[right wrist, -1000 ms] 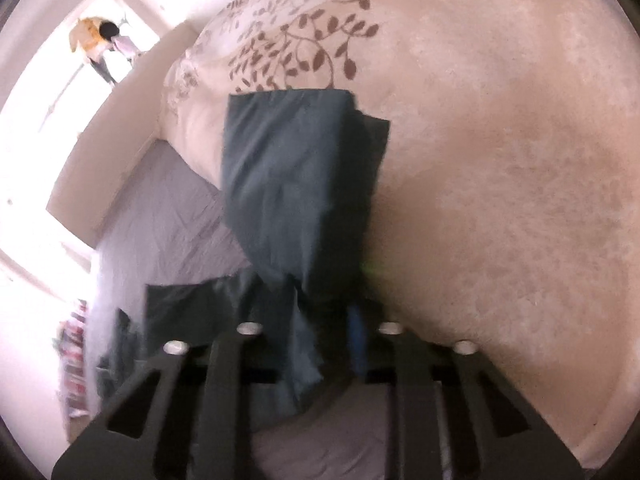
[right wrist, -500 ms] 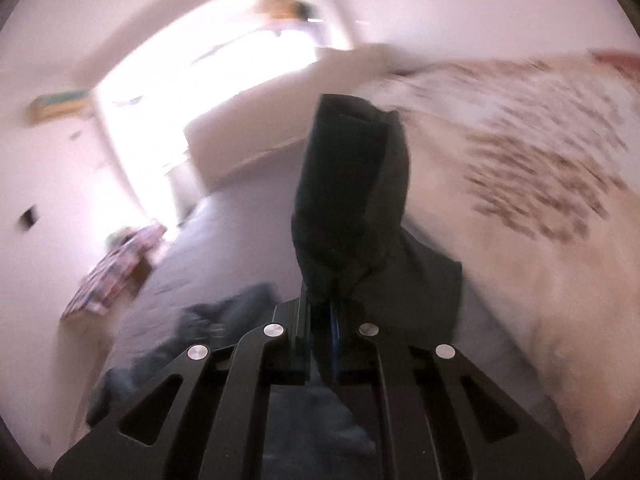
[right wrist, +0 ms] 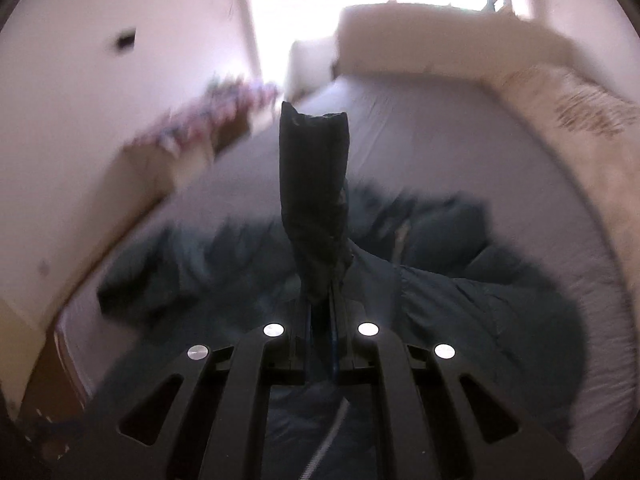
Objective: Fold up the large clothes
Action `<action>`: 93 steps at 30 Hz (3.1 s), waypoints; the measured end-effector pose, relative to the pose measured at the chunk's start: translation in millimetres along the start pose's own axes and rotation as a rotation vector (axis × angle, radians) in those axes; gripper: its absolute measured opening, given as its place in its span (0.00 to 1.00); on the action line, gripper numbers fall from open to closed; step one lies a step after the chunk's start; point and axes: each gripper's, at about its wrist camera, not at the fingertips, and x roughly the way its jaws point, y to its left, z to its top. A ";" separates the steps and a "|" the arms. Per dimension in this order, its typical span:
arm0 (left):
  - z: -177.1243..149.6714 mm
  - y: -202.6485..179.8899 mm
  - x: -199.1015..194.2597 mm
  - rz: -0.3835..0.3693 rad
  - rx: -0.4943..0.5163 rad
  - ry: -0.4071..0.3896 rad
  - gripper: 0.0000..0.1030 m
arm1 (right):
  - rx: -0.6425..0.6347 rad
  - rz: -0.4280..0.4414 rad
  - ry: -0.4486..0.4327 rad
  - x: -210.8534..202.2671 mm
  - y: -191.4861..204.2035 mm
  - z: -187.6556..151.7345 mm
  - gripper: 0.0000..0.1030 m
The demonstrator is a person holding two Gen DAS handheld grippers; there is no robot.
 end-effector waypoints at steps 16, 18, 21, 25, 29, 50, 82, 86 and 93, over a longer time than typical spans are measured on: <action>53.2 -17.8 6.4 0.009 0.057 -0.074 0.79 | 0.197 0.104 0.110 -17.7 -28.2 -62.9 0.57; 67.8 -27.2 11.6 0.004 0.056 -0.086 0.79 | 0.295 0.064 0.072 -32.8 -63.2 -72.7 0.49; 93.4 -44.0 25.2 0.009 0.054 -0.106 0.79 | 0.414 0.005 0.047 -45.4 -106.5 -86.5 0.43; 121.8 -73.2 44.0 0.010 0.074 -0.132 0.76 | 0.549 -0.025 0.011 -62.9 -150.4 -106.0 0.42; 145.7 -109.2 71.9 0.014 0.139 -0.137 0.64 | 0.609 -0.045 -0.007 -70.1 -177.4 -112.7 0.42; 144.8 -102.7 101.5 0.100 0.192 -0.092 0.70 | 0.429 -0.159 0.136 -53.8 -137.7 -125.3 0.42; 179.2 86.1 79.2 0.309 0.124 -0.240 0.06 | 0.253 -0.074 0.280 -56.1 -43.9 -159.6 0.53; 188.9 76.1 38.9 0.185 0.092 -0.296 0.06 | 0.277 -0.054 0.264 -62.5 -46.1 -158.0 0.53; 193.2 9.7 -10.5 -0.065 0.099 -0.345 0.05 | 0.365 0.067 0.188 -84.6 -53.5 -150.8 0.53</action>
